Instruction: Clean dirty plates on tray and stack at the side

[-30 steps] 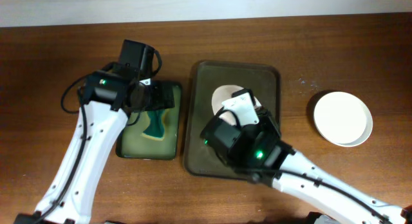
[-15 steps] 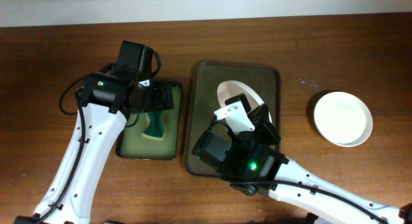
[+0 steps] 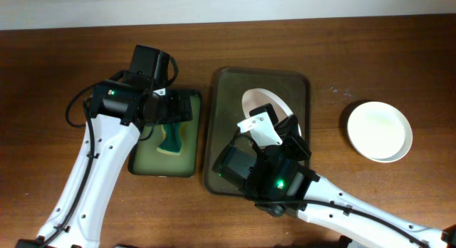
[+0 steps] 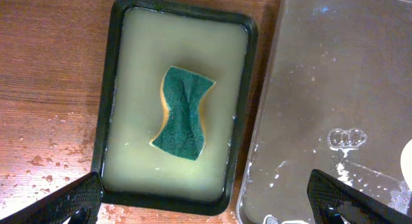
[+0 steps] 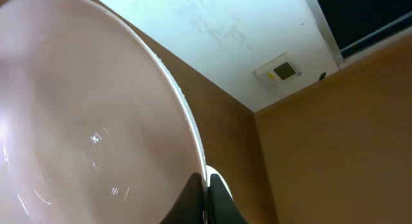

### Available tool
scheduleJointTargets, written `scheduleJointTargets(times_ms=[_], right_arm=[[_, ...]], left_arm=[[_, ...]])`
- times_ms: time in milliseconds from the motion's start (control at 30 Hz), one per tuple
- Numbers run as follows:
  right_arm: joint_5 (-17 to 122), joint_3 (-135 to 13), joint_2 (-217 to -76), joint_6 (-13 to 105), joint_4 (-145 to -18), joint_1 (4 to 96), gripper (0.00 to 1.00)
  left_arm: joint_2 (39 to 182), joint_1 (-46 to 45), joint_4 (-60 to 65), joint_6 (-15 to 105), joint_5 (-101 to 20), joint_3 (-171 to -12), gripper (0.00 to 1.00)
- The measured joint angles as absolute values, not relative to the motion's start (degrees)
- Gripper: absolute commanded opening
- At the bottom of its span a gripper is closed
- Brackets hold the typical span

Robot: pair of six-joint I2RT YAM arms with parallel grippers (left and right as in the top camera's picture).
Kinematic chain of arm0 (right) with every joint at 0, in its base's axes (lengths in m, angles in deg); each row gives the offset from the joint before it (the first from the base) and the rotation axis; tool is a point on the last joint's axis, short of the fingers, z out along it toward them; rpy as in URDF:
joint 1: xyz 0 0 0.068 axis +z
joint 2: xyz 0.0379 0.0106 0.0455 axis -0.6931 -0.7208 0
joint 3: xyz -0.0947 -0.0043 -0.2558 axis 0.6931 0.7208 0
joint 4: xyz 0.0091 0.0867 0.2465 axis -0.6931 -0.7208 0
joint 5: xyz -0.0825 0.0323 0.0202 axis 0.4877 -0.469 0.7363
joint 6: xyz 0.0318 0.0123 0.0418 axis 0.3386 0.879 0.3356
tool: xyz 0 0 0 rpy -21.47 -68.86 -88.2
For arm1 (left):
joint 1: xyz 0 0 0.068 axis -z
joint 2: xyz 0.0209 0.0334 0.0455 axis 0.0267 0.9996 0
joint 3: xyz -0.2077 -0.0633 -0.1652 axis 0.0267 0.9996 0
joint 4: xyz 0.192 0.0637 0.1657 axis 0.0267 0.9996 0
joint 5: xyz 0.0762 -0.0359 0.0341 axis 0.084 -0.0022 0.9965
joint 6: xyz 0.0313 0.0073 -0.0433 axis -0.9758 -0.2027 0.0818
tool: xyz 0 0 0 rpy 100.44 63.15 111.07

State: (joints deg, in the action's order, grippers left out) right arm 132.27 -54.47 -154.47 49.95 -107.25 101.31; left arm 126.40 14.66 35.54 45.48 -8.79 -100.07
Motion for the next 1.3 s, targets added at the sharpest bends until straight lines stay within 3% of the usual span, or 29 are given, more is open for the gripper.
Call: scheduleJointTargets(times_ms=[233,333,600,700,767,800,833,867,967,1067,1133,1167,1300], right_arm=[[131.9,-54.5,-154.5,60.0,-107.3,101.3,0.04],[128.5,-54.6,-154.2,60.8,-108.5,97.0,0.04],[68.6,-59.0,-152.6,48.9,-106.7,34.7,0.04],[54.3,-59.3,-160.0,46.8,-106.0,13.3,0.04],[50.5,-59.4,-166.4,46.6,-105.8,5.5,0.04],[49.6,-59.4,-168.9,46.6,-105.9,3.4,0.29],[48.7,-59.4,-172.2,46.5,-105.9,1.4,0.47],[48.2,-59.4,-174.4,46.6,-105.9,0.5,0.55],[45.8,-59.4,-176.3,46.3,-107.0,0.0,0.56],[41.9,-59.4,-168.0,45.0,-107.5,3.6,0.57],[38.2,-59.8,-154.6,42.4,-108.1,12.6,0.6],[37.2,-60.1,-151.1,41.1,-108.1,15.7,0.98],[34.5,-60.6,-132.6,38.2,-106.7,42.7,0.98]], left_arm=[[126.4,14.7,35.5,45.5,-8.8,-100.1,0.99],[126.4,14.7,35.6,45.5,-8.8,-100.1,0.99],[126.4,14.7,35.7,45.5,-8.8,-100.1,1.0],[126.4,14.6,35.7,45.5,-8.9,-100.1,0.99],[126.4,14.6,35.7,45.5,-9.0,-100.1,0.99],[126.4,14.6,35.7,45.5,-9.0,-100.1,0.99],[126.4,14.6,35.8,45.5,-9.0,-100.1,0.99],[126.4,14.6,35.7,45.5,-9.0,-100.1,1.0],[126.4,14.6,35.7,45.5,-9.0,-100.1,0.99],[126.4,14.6,35.8,45.5,-9.0,-100.1,0.99],[126.4,14.6,35.7,45.5,-9.0,-100.1,0.99],[126.4,14.6,35.7,45.5,-9.0,-100.1,0.99],[126.4,14.6,35.7,45.5,-9.0,-100.1,0.99]])
